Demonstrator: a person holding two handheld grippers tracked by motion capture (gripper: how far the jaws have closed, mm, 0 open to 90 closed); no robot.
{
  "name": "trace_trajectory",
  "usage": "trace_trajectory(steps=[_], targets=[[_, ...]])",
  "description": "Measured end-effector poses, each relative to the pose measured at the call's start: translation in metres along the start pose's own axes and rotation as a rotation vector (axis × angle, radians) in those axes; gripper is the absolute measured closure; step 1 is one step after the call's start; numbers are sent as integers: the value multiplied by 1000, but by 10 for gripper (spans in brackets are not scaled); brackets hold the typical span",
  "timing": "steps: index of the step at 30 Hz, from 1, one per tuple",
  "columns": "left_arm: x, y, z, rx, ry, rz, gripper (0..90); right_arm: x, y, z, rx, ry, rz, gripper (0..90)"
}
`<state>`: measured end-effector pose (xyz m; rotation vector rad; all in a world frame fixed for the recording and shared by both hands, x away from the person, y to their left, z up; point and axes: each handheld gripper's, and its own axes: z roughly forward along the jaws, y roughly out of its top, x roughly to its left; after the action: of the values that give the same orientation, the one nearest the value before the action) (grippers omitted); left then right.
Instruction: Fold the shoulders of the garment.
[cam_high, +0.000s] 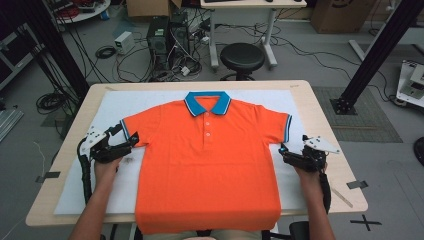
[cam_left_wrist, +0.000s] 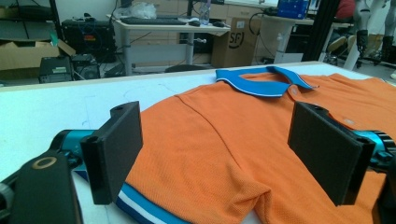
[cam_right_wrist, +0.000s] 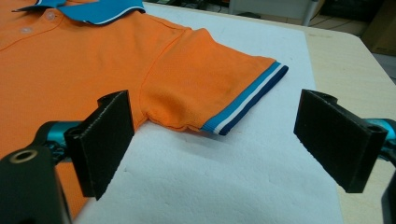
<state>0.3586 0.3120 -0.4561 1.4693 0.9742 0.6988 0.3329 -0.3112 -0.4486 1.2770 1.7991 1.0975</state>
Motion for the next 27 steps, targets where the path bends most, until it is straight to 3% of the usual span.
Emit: trace_trajectory(steps=[4, 8, 17, 22, 23, 24, 27], targets=[[0, 0, 1, 6, 7, -2, 180, -1, 0, -1, -7, -1, 12, 121], [1, 0, 1, 12, 5, -8, 180, -3, 1, 2, 19, 8, 22, 120], [1, 1, 1, 13, -3, -6, 180, -1, 2, 3, 32, 6, 4, 121], [0, 1, 2, 18, -10, 6, 180, 1, 3, 2, 52, 30, 56, 121], [0, 1, 2, 18, -10, 6, 180, 1, 3, 2, 52, 30, 56, 121], [0, 1, 2, 20, -12, 3, 180, 3, 5, 2, 59, 38, 65, 178], [1, 1, 2, 20, -14, -1, 180, 8, 11, 1, 54, 37, 63, 177]])
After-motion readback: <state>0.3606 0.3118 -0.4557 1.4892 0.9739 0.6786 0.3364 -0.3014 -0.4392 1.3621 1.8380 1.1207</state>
